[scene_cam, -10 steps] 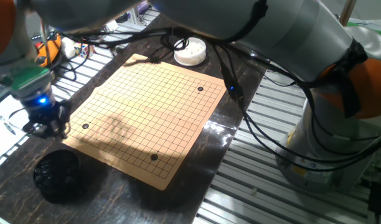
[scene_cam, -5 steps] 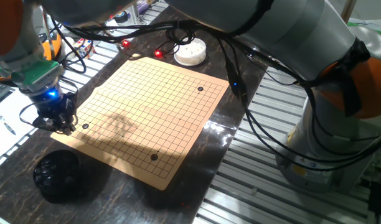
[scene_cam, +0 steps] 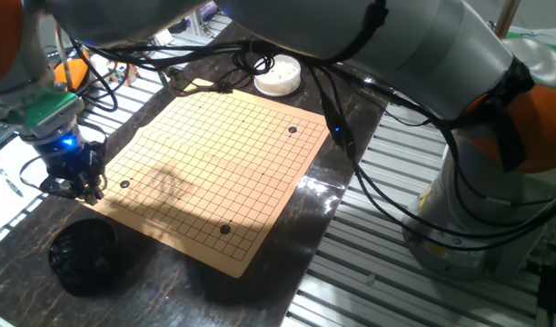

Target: Play the first move as black on the 3-4 point in the upper right corner of the Go board

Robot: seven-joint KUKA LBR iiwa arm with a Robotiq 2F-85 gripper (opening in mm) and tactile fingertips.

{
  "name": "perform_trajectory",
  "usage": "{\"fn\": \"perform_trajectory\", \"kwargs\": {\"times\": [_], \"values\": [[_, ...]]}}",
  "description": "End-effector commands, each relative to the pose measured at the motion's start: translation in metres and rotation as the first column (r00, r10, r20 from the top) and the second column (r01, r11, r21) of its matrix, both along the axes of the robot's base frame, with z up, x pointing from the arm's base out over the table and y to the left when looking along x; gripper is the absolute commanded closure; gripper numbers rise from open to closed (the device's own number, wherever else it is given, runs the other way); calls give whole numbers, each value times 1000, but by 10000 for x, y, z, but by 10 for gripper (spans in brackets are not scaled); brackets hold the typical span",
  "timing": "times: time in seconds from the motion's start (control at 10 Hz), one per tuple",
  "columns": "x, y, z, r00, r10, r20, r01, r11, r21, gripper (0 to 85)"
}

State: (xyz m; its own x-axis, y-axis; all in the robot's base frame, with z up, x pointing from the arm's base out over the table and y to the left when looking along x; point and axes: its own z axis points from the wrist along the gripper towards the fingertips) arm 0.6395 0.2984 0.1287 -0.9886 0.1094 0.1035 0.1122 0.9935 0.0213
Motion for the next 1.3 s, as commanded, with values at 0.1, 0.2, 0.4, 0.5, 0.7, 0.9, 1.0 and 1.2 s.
{"fn": "perform_trajectory", "kwargs": {"times": [0.1, 0.2, 0.4, 0.5, 0.7, 0.9, 1.0, 1.2], "values": [[-1, 2, -1, 1000, -9, 4, 9, 1000, 10, 843], [-1, 2, -1, 1000, -11, 1, 11, 1000, 12, 843], [-1, 2, -1, 1000, -29, 6, 29, 999, 26, 843], [-1, 2, -1, 1000, -25, 11, 25, 999, 23, 843], [-1, 2, -1, 999, 38, 10, -38, 999, 4, 840], [86, -177, 68, 995, 94, -17, -94, 995, 23, 840], [190, -422, 125, 992, 123, -17, -122, 992, 25, 840], [349, -995, 174, 984, 178, -7, -178, 984, 0, 840]]}}
